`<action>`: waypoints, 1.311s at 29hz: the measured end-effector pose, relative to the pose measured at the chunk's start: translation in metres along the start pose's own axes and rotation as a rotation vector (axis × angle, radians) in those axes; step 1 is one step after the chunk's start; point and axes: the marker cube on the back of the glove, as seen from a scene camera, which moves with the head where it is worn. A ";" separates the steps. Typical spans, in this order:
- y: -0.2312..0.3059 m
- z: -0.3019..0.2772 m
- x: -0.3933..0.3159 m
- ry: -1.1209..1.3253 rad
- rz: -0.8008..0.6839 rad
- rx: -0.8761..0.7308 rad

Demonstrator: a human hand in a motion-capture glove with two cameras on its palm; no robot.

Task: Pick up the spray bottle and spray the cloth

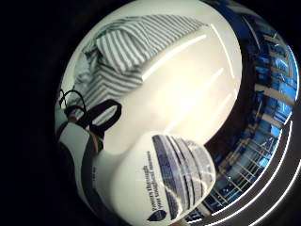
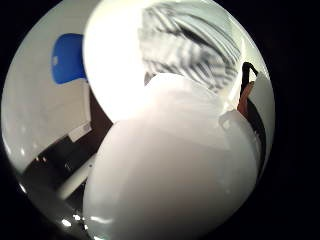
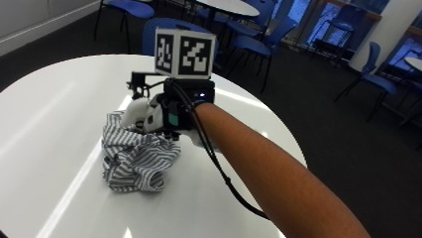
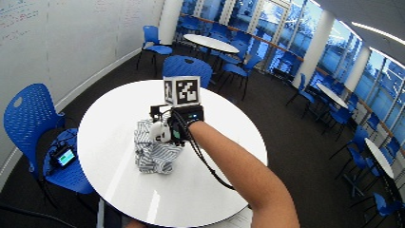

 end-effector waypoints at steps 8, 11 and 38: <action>0.029 -0.074 0.013 -0.343 -0.122 0.456; 0.039 -0.099 0.009 -0.524 -0.200 0.641; -0.032 -0.159 -0.053 -0.982 -0.359 0.927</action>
